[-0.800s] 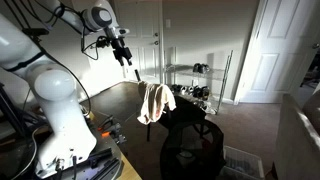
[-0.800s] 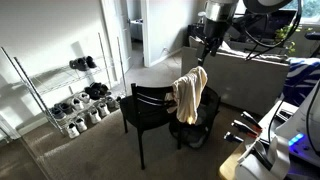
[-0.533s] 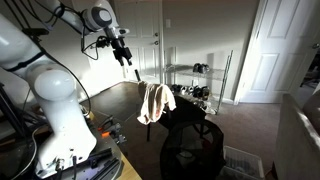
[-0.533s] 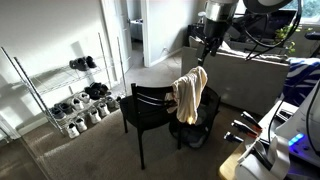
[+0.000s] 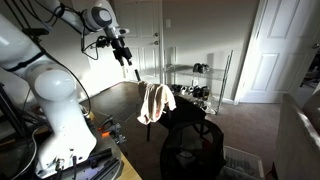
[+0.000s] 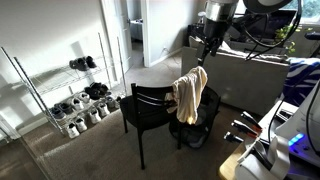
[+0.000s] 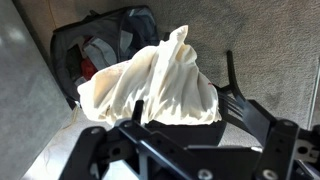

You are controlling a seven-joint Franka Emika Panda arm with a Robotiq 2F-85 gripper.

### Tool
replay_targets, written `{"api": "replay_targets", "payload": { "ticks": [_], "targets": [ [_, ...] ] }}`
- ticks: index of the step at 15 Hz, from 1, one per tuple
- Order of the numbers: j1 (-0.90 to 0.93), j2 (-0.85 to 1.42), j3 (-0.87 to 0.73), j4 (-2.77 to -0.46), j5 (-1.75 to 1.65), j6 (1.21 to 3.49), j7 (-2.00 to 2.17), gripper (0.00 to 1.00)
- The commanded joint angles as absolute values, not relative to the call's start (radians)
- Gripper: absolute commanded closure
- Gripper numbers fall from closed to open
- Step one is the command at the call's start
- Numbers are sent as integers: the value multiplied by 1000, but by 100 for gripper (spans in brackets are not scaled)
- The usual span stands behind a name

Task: Remove the cloth from the chair and put it in the hamper

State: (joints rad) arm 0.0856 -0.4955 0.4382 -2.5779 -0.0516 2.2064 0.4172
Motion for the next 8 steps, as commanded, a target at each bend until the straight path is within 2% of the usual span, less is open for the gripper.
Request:
{"api": "replay_targets", "payload": {
  "ticks": [1,5,8],
  "targets": [
    [99,-417,432,-2531,-53,2248,520,0],
    [80,-256,485,-2431,-52,2417,783,0],
    [80,-113,491,-2321,-106,2464,994,0]
  ]
}}
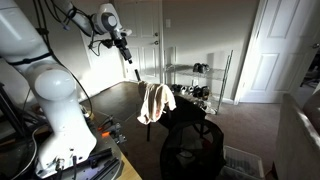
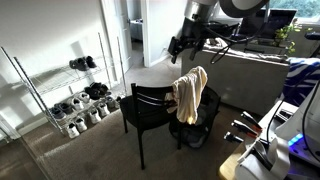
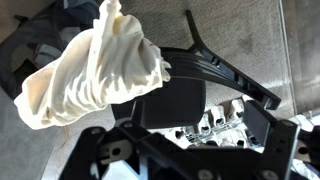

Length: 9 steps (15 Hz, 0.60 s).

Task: Remove the cloth from the chair and put it in the hamper

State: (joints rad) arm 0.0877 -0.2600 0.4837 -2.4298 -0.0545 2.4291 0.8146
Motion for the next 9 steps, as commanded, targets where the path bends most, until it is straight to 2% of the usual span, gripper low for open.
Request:
{"api": "replay_targets", "payload": {
  "ticks": [1,9],
  "targets": [
    [92,-76,478,-2295,-113,2474,1052,0],
    [175,47,295,-2259,8,2525,1280,0]
  ]
}}
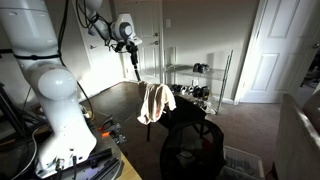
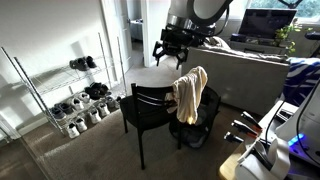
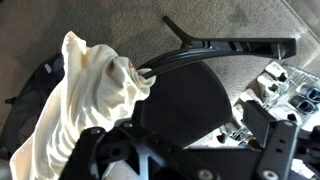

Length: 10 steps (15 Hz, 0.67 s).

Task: Remove the cloth from the chair and put it in the hamper

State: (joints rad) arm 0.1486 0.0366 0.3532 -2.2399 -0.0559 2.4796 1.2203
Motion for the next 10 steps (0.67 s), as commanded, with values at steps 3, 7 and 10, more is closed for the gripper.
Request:
{"api": "replay_targets", "payload": {
  "ticks": [3,7,10],
  "targets": [
    [170,50,241,-2283,104,2553,1292,0],
    [156,63,182,-2320,212,2609,1323,0],
    [153,93,149,-2346,275,2680,1372,0]
  ]
}}
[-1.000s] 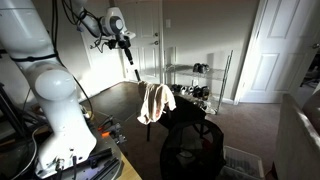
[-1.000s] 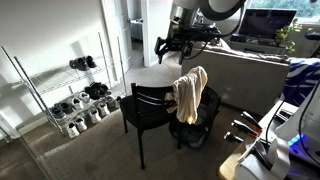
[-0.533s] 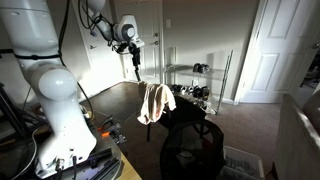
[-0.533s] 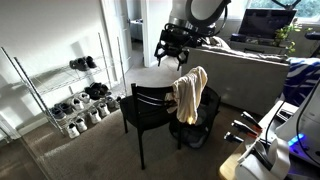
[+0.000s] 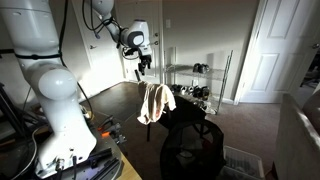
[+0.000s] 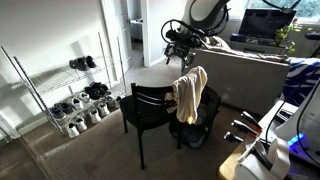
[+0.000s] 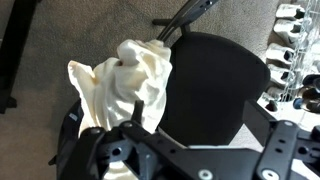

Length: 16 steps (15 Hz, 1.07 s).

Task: Remove the cloth from the chair and put it in the hamper

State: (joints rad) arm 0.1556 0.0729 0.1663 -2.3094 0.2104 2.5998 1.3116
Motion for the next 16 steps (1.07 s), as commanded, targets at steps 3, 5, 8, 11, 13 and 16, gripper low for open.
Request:
{"api": "replay_targets", "payload": {
  "ticks": [3,5,8,11,13,16],
  "targets": [
    [154,128,124,-2384,324,2768,1445,0],
    [152,134,113,-2415,361,2815,1492,0],
    [131,59,143,-2481,537,2851,1458,0],
    [142,-13,118,-2542,539,2888,1502,0],
    [135,-53,109,-2573,521,2885,1509,0],
    [119,-86,103,-2633,447,2908,1548,0]
  ]
}}
